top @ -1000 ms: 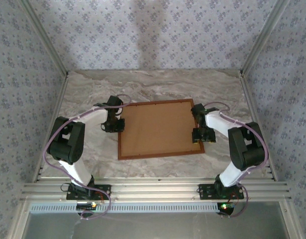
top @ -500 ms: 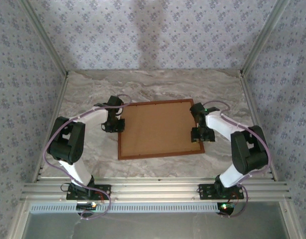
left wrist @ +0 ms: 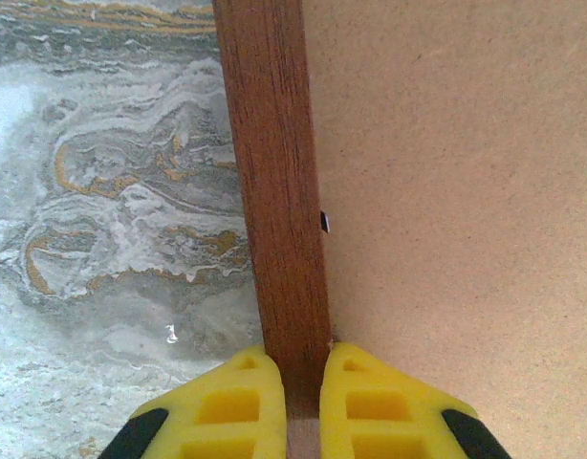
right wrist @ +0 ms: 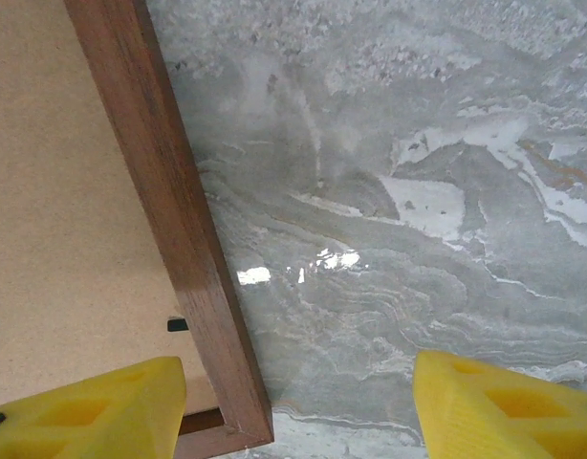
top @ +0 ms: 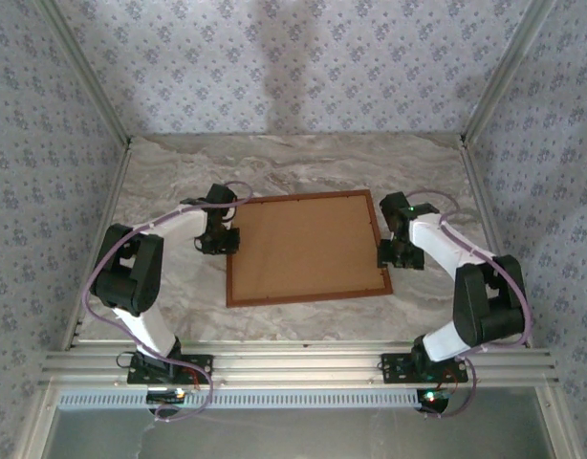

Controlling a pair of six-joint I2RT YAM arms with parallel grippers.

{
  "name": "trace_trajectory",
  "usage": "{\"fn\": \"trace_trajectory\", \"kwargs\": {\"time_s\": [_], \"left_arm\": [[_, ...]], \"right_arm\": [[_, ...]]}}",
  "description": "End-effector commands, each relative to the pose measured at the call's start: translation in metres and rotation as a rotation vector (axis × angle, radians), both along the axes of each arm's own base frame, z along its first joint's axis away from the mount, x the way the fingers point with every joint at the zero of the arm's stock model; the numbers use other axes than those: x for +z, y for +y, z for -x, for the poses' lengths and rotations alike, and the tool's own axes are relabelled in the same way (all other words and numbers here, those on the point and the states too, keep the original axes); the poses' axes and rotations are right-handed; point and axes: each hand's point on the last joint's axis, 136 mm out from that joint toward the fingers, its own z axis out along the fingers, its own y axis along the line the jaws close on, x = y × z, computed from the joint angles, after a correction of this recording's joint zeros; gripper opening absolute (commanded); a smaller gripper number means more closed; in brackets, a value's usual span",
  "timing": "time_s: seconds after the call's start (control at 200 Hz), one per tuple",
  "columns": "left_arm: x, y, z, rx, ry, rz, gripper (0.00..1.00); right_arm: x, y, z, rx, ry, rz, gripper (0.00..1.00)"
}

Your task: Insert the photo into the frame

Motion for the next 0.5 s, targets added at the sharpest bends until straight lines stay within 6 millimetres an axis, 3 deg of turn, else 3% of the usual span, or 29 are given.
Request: {"fn": "trace_trajectory", "kwargs": {"time_s": [0.0,0.495], "left_arm": [[-0.02,0.002,0.016,-0.057,0.075,-0.053,0.0],[-0.02,0.003,0.016,-0.056,0.076,-0.057,0.0]], "right_arm": [[-0.01,-0.004,0.009,-0.002,0.047,0.031,0.66],[-0.043,0.014,0.019,0.038,0.152,0.037,0.67]]}}
